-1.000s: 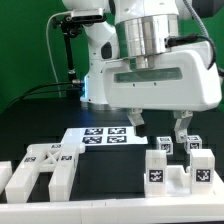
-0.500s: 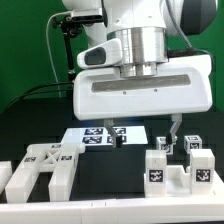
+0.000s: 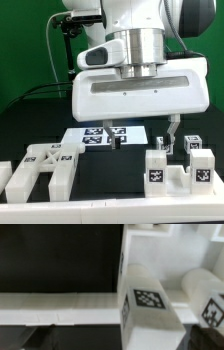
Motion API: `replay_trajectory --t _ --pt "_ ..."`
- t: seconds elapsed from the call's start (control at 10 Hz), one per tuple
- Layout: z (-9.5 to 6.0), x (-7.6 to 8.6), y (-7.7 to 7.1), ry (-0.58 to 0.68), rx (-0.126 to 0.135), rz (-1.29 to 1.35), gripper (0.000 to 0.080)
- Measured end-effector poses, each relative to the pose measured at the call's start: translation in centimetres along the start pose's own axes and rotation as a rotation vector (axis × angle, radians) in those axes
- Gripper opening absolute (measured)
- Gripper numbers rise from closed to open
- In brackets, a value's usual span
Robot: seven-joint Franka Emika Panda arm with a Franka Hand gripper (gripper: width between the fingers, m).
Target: Assemble chair
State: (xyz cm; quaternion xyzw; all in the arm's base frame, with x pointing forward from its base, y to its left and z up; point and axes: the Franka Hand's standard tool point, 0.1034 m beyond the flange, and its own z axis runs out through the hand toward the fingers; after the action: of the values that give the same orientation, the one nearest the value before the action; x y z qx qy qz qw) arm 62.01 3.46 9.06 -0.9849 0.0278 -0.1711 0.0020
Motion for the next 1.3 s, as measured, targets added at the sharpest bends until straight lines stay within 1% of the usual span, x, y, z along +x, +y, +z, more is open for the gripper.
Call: replay_trajectory --t 0.1,0.2,0.3,0.4,0.6,0.8,1.0,1.1,1.2,1.3 --pt "0.3 -1.0 0.1 0.031 -0.012 -0.005 0.0649" --pt "0.7 -1.6 0.7 0.079 -0.031 -0.008 0.0649" --pt "1.6 -2.2 0.9 0.108 -0.045 -0.015 0.0649" --pt "2.6 -2.9 0.8 0.107 -0.050 -0.025 0.0649" --pt "4.4 -3.7 0.2 0.094 -0.050 -0.037 0.0649" --pt "5.9 -3.7 -0.7 0.088 -0.046 -0.049 0.0649" --pt "6.9 -4.1 -0.9 0.075 -0.047 -0.052 0.0649" --pt "7.0 -4.1 -1.1 0.058 -0.042 -0.052 0.0649" --pt "7.0 -4.1 -1.1 0.060 -0.042 -0.053 0.0649" --pt "7.0 -4.1 -1.1 0.059 -0.043 -0.053 0.0519"
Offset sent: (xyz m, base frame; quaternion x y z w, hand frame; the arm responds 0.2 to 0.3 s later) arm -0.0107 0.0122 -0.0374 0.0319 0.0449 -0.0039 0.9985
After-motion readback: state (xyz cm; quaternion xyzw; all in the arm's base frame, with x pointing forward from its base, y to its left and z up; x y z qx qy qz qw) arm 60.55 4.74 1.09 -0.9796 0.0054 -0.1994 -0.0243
